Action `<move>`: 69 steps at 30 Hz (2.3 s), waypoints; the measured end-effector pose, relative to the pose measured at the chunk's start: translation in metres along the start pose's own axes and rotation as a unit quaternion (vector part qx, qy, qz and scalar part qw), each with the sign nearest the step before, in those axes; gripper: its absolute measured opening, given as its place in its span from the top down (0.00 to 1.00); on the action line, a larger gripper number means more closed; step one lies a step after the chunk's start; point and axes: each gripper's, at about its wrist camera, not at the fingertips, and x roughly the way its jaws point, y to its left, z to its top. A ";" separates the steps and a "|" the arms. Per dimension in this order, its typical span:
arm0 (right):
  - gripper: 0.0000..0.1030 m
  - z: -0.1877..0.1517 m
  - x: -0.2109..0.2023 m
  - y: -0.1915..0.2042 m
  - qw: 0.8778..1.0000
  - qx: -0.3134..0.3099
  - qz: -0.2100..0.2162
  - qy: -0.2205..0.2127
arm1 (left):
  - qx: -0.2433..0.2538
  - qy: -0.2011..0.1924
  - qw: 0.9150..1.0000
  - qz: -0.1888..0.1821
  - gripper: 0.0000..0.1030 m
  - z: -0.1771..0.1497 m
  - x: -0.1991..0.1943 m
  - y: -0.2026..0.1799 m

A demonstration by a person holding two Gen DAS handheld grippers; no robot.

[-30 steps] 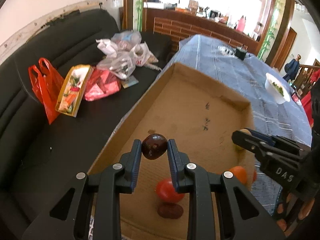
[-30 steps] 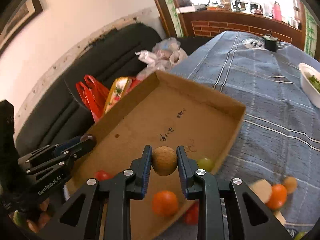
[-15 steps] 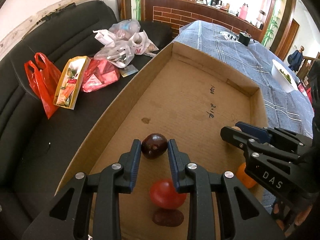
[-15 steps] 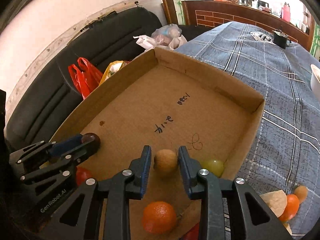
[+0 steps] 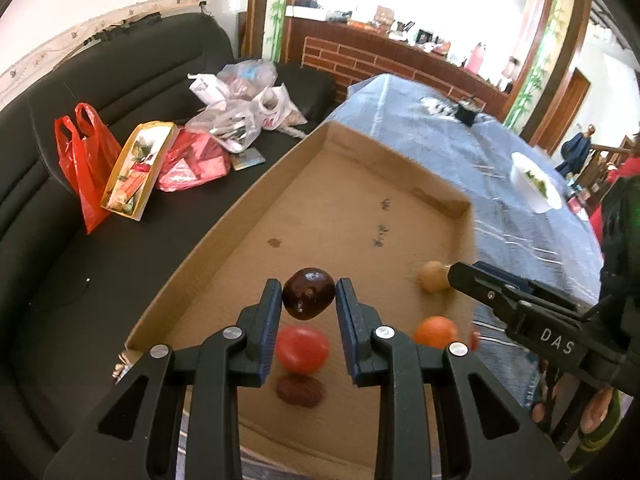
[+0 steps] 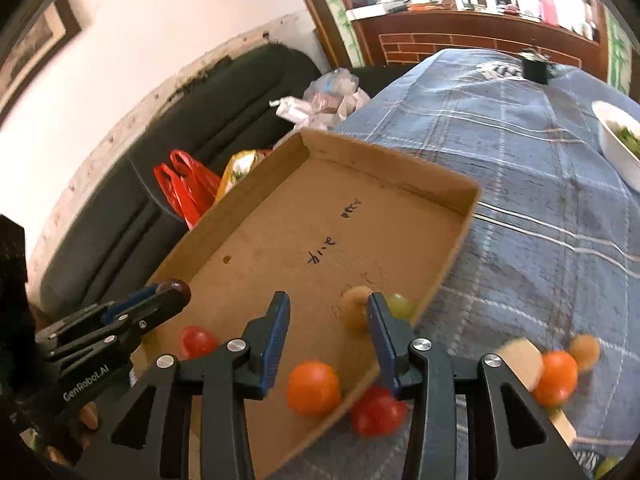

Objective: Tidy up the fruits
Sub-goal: 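Open right tool to drop the tan fruit in the tray while left tool drops the plum, then move right tool to the white cube and close on it while left tool moves to the white round cake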

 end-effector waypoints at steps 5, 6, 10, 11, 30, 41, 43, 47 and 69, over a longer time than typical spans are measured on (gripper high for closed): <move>0.58 -0.013 -0.038 -0.025 0.998 0.045 0.026 -0.027 | 0.006 -0.007 1.000 -0.025 0.75 -0.007 -0.017 -0.018; 0.58 -0.017 -0.045 -0.031 0.998 0.053 0.029 -0.033 | 0.007 -0.008 0.999 -0.033 0.75 -0.009 -0.022 -0.022; 0.58 -0.034 -0.077 -0.058 0.995 0.082 0.025 -0.053 | 0.019 -0.009 0.998 -0.061 0.75 -0.018 -0.032 -0.041; 0.58 -0.038 -0.083 -0.064 0.994 0.089 0.022 -0.057 | 0.023 -0.007 0.997 -0.068 0.75 -0.020 -0.034 -0.047; 0.58 -0.116 -0.168 -0.156 0.982 0.165 -0.051 -0.082 | 0.080 0.063 0.985 -0.140 0.75 -0.078 -0.020 -0.130; 0.58 -0.138 -0.177 -0.170 0.980 0.173 -0.068 -0.077 | 0.082 0.081 0.983 -0.140 0.75 -0.085 -0.005 -0.141; 0.58 -0.138 -0.178 -0.170 0.980 0.172 -0.067 -0.078 | 0.077 0.086 0.984 -0.133 0.75 -0.084 0.003 -0.140; 0.58 -0.137 -0.177 -0.169 0.980 0.171 -0.063 -0.078 | 0.061 0.097 0.987 -0.111 0.75 -0.079 0.023 -0.138; 0.58 -0.115 -0.140 -0.168 0.989 0.133 -0.056 -0.043 | 0.101 0.097 0.983 -0.115 0.63 -0.048 0.072 -0.179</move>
